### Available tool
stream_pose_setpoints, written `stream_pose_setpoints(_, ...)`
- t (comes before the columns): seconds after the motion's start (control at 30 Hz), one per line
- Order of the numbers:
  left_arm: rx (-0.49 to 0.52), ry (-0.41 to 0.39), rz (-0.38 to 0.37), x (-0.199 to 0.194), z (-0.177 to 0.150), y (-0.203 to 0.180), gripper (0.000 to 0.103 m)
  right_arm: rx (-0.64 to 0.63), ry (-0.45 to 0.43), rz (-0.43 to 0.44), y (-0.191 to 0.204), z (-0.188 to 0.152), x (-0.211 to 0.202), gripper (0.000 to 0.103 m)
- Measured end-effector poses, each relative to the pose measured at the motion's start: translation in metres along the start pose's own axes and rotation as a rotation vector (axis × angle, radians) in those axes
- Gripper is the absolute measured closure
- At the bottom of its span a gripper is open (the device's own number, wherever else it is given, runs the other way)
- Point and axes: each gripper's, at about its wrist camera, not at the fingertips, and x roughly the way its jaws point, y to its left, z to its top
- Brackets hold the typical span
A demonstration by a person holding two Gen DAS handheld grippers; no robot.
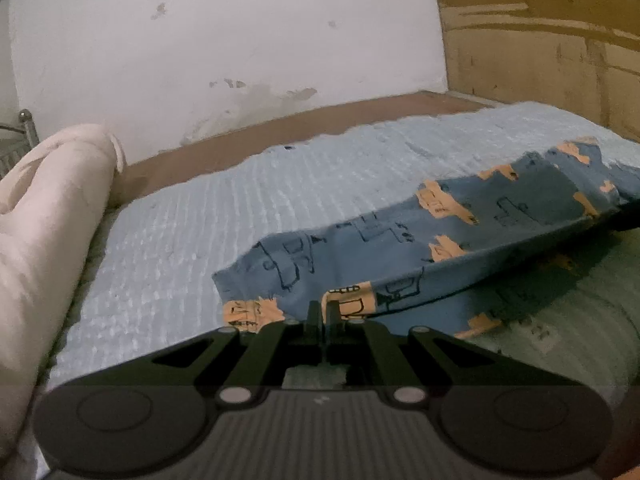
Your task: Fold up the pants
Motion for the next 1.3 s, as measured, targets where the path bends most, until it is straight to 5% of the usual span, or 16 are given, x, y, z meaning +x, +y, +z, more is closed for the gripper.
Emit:
stream_pose_setpoints(0.3,-0.040,0.082,-0.034,0.011,-0.007,-0.001,0.097,-0.017,0.053,-0.014,0.009,-0.016,0.016,0.098)
stream_pose_setpoints(0.4,-0.107,0.093,-0.059,0.006,-0.004,0.000,0.060,0.023,0.035,-0.015,0.004,-0.017,0.012,0.083)
stream_pose_setpoints(0.47,-0.151,0.070,-0.064,-0.001,-0.002,-0.003,0.029,0.072,0.023,-0.015,-0.003,-0.018,0.007,0.062)
stream_pose_setpoints(0.5,-0.168,0.055,-0.064,-0.005,0.000,-0.006,0.023,0.098,0.016,-0.018,-0.006,-0.019,0.004,0.056)
stream_pose_setpoints(0.57,-0.180,0.027,-0.078,-0.009,0.004,-0.015,0.001,0.178,-0.007,-0.025,-0.018,-0.024,-0.005,0.028)
stream_pose_setpoints(0.67,-0.166,-0.023,-0.096,-0.011,0.016,-0.034,0.000,0.292,-0.044,-0.050,-0.036,-0.033,-0.017,0.005)
stream_pose_setpoints(0.77,-0.140,-0.045,-0.146,-0.005,0.034,-0.059,0.000,0.390,-0.067,-0.096,-0.055,-0.043,-0.029,0.001)
stream_pose_setpoints(1.1,0.045,-0.109,-0.405,0.024,0.085,-0.181,0.000,0.706,-0.067,-0.256,-0.155,-0.085,-0.055,0.001)
stream_pose_setpoints(1.3,0.174,-0.069,-0.415,0.043,0.093,-0.243,0.002,0.745,0.086,-0.408,-0.223,-0.106,-0.046,0.018)
